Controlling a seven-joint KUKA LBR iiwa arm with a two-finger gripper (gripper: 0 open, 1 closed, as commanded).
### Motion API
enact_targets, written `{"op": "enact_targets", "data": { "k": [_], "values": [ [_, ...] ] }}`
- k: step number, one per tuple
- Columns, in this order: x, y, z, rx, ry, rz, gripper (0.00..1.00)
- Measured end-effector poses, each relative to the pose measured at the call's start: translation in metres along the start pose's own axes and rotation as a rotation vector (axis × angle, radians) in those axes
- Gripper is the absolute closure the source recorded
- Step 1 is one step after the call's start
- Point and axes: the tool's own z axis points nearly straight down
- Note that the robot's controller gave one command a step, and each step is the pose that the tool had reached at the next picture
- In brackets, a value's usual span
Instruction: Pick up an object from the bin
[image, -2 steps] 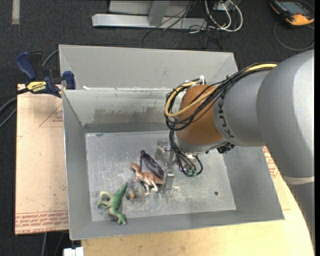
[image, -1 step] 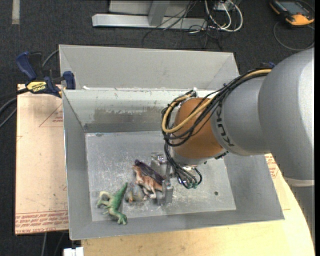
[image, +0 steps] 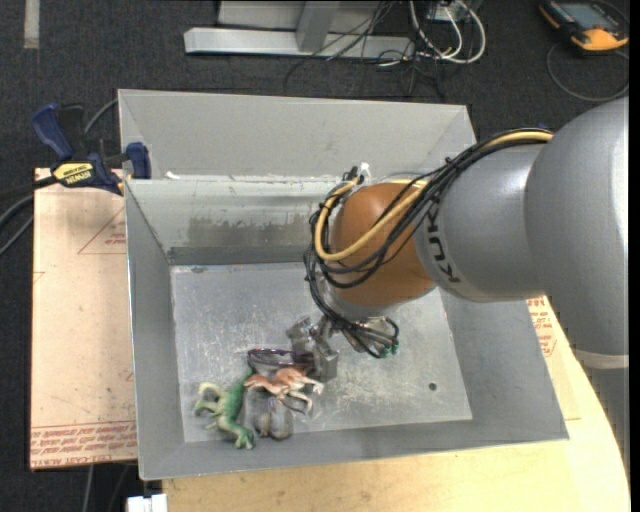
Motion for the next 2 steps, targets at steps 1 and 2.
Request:
{"op": "enact_targets", "data": {
  "k": [1, 2],
  "values": [
    [0.0, 0.0, 0.0, 0.0, 0.0, 0.0, 1.0],
    [-0.03, 0.023, 0.003, 0.002, -0.009, -0.384, 1.0]
  ]
}}
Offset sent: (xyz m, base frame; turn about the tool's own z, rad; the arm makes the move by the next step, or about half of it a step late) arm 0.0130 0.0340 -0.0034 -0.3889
